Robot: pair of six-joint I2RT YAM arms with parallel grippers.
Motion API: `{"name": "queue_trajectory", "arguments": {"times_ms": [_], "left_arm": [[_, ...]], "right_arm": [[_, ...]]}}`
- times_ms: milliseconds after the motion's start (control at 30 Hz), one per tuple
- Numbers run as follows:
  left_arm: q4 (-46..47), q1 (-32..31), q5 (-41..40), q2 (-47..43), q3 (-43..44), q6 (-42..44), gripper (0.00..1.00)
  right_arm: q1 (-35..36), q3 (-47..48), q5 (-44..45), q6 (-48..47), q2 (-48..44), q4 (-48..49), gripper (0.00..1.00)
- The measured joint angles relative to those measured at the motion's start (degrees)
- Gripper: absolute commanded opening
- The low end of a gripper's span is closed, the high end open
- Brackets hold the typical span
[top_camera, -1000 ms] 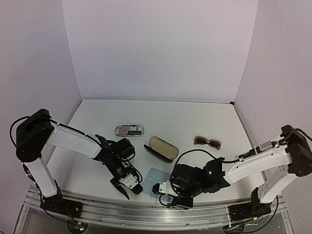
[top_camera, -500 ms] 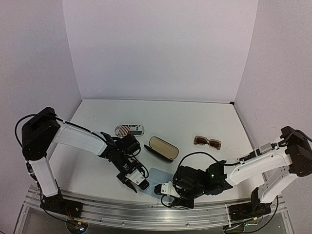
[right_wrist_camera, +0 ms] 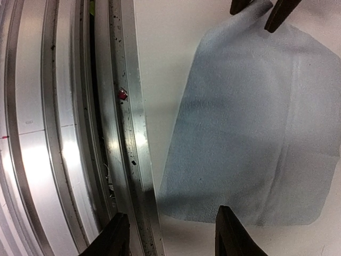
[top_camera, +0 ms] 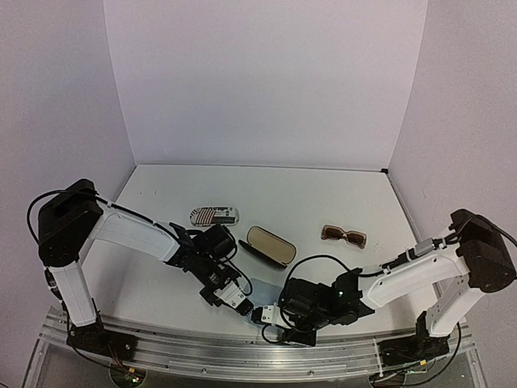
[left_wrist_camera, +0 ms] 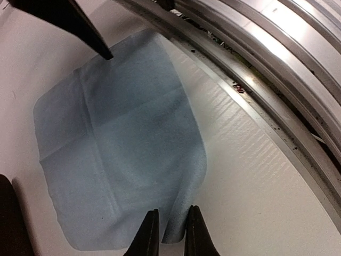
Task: Organize the sunglasses
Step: Fold the glasses cleaning cloth at the center of the board.
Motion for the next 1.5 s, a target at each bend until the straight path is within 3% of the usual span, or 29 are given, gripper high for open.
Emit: {"name": "queue_trajectory", "arguments": {"times_ms": [333,467,700,900,1133,1333,1500], "left_arm": [[2.68,0.34,-1.62,-0.61,-1.41,-2.72,0.0],[-2.99,1.13,-0.46,-0.27,0.49,-4.9,0.0],[-14.79,3.48,6.01,2.17,6.02,-10.76,0.0],[-16.84,5.29,11.65,2.74,12.55,-16.53,0.0],[-18.51,5.78,15.63,2.75,13.32,-21.54,0.0],[-21.24,8.59,19.13,4.12,16.9,-26.89,0.0],[-21.48,9.67,19.68,4.67,17.82,-31.52,0.0]], "right_arm": [[-1.05,1.44,0.36,-0.13,1.42,-0.95,0.42],[-1.47,2.83,0.73,0.09,2.41,-1.97,0.4],[-2.2,3.72,0.62,1.69,2.92,-2.09,0.51],[-2.16,3.69,0.87,0.29,2.33,-0.64,0.53],[-2.16,2.34,1.48,-0.14,-1.22,4.4,0.51],[-1.93,-1.19,1.68,6.93,-6.11,11.63,0.51],[0.04,-2.07,5.1,15.35,-4.7,17.8,0.54]]}}
